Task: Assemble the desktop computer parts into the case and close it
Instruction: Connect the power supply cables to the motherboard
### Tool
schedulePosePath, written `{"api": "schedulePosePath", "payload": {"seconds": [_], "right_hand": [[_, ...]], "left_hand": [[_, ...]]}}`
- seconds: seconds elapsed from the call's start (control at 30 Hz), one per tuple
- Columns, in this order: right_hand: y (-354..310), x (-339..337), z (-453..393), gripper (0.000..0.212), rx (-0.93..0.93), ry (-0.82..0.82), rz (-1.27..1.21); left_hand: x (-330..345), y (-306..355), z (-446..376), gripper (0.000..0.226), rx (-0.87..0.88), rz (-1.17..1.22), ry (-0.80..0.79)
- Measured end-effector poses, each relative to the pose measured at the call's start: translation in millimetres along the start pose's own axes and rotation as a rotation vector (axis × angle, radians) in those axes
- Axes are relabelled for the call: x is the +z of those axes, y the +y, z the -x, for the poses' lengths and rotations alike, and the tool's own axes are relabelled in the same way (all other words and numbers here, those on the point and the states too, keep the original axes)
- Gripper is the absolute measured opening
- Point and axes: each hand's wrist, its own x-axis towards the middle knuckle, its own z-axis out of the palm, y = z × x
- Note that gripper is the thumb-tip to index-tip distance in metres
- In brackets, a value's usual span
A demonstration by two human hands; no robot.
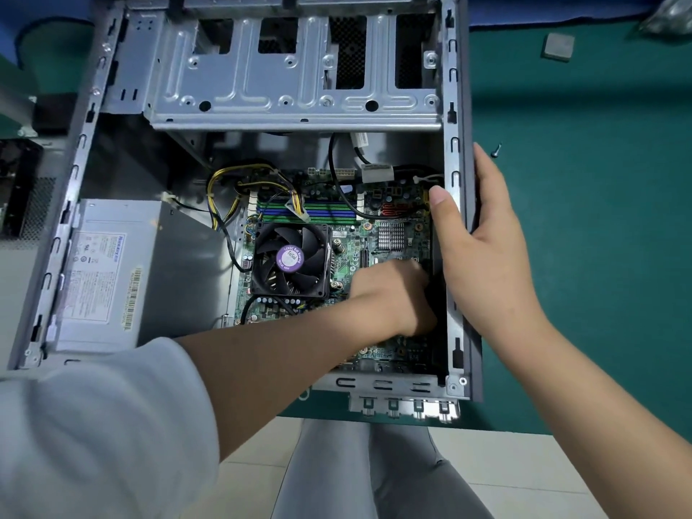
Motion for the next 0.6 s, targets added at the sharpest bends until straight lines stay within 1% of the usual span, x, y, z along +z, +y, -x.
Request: {"api": "schedulePosePath", "payload": {"seconds": [0.07, 0.17, 0.33, 0.6], "right_hand": [[0, -1, 0, 0.053, 0.002, 0.003, -0.002], [0, -2, 1, 0.053, 0.002, 0.005, 0.0], [-2, 0, -1, 0.053, 0.002, 0.002, 0.002], [-1, -1, 1, 0.053, -0.003, 0.004, 0.015]], "left_hand": [[-2, 3, 2, 0.021, -0.019, 0.02, 0.04], [1, 6, 5, 0.025, 0.023, 0.016, 0.08], [3, -8, -5, 0.029, 0.166, 0.097, -0.018], [13, -14, -9, 0.027, 0.121, 0.18, 0.012]]}}
